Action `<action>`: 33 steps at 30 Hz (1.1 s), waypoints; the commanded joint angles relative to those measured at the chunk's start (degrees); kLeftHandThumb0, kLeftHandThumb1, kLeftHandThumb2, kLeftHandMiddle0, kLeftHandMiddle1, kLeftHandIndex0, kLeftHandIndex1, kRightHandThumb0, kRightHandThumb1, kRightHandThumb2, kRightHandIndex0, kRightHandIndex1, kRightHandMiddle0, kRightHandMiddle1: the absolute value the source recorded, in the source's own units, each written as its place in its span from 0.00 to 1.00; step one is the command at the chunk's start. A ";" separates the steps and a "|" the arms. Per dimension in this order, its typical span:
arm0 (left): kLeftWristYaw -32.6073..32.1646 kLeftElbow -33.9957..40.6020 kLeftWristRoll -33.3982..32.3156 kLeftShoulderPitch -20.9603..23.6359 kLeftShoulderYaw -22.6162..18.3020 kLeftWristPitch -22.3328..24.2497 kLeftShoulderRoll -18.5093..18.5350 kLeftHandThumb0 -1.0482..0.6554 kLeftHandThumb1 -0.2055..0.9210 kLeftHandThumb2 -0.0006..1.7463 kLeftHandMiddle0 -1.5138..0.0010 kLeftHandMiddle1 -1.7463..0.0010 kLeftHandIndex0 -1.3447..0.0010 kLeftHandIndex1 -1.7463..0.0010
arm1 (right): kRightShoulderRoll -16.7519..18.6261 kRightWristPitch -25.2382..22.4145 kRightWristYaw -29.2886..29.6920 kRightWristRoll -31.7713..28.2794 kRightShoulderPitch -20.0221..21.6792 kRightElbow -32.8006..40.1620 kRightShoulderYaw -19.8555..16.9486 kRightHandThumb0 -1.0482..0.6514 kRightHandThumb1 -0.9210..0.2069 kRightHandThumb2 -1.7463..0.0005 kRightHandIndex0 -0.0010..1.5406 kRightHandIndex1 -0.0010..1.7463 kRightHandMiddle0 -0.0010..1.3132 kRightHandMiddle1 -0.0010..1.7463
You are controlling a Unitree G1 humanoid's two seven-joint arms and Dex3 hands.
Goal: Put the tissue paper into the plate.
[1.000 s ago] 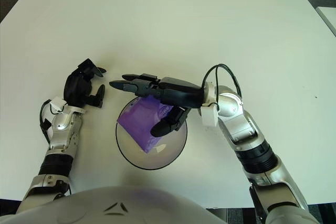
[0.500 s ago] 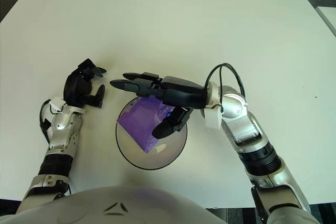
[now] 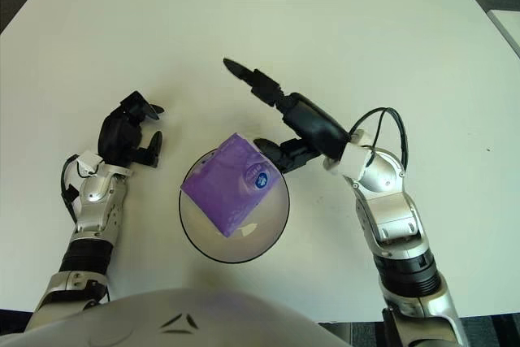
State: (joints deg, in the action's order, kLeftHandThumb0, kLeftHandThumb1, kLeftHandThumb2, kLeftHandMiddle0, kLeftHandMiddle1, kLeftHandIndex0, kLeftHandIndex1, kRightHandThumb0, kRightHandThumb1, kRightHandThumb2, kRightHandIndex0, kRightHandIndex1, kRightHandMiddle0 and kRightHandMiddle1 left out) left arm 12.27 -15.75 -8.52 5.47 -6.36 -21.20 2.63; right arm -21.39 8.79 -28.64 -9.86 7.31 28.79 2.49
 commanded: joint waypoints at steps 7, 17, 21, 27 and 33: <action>-0.28 -4.22 -0.61 -4.12 0.49 3.42 -1.38 0.61 0.10 1.00 0.41 0.00 0.44 0.06 | 9.88 17.74 9.28 0.40 -5.02 -11.50 -8.37 0.20 0.00 0.44 0.02 0.47 0.00 0.40; -0.60 -4.04 -0.36 -3.98 0.51 4.42 -1.11 0.61 0.10 1.00 0.40 0.00 0.43 0.07 | 22.97 26.53 26.94 12.75 -3.53 -19.25 -8.40 0.28 0.04 0.40 0.20 0.67 0.24 0.89; -0.85 -3.81 -0.24 -4.01 0.48 4.76 -1.21 0.61 0.10 1.00 0.40 0.00 0.44 0.07 | 27.76 27.50 31.83 14.31 -4.58 -20.46 -6.54 0.34 0.23 0.37 0.29 0.69 0.33 0.96; -0.72 -3.66 -0.30 -4.07 0.53 4.69 -1.30 0.61 0.10 1.00 0.40 0.00 0.44 0.06 | 29.50 25.89 37.86 18.60 -4.60 -19.81 -8.39 0.36 0.40 0.34 0.39 0.73 0.38 1.00; -1.03 -3.50 -0.05 -4.15 0.55 4.97 -1.31 0.61 0.10 1.00 0.40 0.00 0.44 0.07 | 27.54 24.88 40.38 19.87 -4.74 -21.97 -9.42 0.36 0.42 0.34 0.43 0.76 0.38 1.00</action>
State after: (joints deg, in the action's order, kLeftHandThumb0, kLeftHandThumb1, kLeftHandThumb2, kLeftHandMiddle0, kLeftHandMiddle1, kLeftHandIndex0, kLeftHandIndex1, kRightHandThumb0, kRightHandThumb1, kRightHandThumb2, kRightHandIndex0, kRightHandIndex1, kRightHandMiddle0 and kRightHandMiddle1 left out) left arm 11.82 -15.58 -8.56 5.77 -6.29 -18.64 2.53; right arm 6.50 34.51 10.48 9.81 3.37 8.01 -5.73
